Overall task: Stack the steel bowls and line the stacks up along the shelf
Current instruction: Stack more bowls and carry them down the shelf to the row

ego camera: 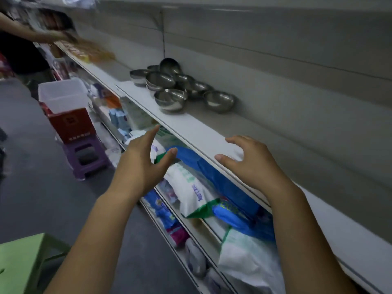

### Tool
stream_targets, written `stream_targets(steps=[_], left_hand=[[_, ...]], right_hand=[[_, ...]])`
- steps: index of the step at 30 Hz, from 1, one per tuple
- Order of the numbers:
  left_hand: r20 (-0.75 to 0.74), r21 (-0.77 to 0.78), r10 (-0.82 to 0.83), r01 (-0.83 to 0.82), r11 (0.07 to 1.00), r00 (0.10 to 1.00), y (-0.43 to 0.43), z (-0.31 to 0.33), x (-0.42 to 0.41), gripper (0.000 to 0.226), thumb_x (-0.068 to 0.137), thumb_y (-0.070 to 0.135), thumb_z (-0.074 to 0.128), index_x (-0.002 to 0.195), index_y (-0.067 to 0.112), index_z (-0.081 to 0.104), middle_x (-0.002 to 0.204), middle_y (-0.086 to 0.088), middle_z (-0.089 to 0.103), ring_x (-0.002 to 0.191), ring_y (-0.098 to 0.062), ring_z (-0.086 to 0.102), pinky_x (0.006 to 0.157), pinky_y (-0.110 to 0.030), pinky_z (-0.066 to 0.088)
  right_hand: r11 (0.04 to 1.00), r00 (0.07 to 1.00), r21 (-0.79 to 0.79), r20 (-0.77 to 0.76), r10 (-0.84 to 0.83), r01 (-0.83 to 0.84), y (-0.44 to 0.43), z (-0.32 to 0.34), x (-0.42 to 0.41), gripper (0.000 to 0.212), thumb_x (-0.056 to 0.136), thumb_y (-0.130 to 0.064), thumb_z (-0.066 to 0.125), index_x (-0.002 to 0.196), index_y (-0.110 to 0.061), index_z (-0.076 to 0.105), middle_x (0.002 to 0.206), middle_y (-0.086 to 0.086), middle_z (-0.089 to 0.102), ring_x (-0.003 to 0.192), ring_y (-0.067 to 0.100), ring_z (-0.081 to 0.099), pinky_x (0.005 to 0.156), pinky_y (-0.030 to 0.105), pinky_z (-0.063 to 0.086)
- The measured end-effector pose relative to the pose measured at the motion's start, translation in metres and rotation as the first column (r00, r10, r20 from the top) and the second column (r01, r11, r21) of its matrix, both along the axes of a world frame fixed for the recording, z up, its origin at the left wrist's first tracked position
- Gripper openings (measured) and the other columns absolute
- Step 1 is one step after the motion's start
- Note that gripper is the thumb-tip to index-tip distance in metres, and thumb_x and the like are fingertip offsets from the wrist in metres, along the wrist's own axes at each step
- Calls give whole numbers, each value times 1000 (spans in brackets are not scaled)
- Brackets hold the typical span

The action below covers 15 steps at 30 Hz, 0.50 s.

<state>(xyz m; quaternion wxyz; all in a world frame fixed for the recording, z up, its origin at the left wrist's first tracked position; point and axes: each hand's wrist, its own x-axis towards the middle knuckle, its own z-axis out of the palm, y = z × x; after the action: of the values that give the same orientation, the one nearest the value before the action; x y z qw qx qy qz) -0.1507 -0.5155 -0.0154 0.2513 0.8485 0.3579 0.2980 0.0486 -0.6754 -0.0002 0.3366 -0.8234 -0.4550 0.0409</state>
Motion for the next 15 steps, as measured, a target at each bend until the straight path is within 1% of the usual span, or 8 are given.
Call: stream_targets(steps=[3,8,10,12,15], left_hand=[[-8,68,-59,59,996,998,62,15,-7,75,91,58,61,155,29,34,152,-1,48,141,-22,42,111,-42,41],[-79,124,-161,170,977,984,154,24,-12,78,91,61,59,156,28,30,154,1,47,141,-21,41,110,-42,40],[-74,93,-203,210,973,976,183,22,-9,79,90,63,59,156,31,30,154,1,46,142,-20,42,110,-40,40],[-26,30,-249,250,968,968,204,19,0,80,89,64,61,156,33,29,157,3,43,144,-17,40,113,-39,40],[-17,-33,-314,314,949,949,230,13,22,85,88,63,62,158,32,25,161,6,36,148,-14,34,117,-38,36]], right_hand=[[998,999,36,-13,-47,47,53,11,-10,58,88,-49,72,138,-23,59,142,-5,56,129,13,52,95,17,32],[981,985,101,-70,-160,167,120,14,-24,58,90,-46,71,141,-22,55,147,-3,52,133,12,49,97,18,31],[968,974,121,-89,-209,218,140,8,-25,61,91,-46,71,144,-23,52,150,-2,49,136,14,46,99,20,31],[955,959,126,-125,-255,270,157,2,-21,68,91,-47,70,149,-24,45,155,-3,43,140,16,42,102,23,31],[918,916,121,-193,-352,378,176,-7,-4,79,88,-53,71,153,-25,37,158,-1,37,141,19,42,109,32,37]])
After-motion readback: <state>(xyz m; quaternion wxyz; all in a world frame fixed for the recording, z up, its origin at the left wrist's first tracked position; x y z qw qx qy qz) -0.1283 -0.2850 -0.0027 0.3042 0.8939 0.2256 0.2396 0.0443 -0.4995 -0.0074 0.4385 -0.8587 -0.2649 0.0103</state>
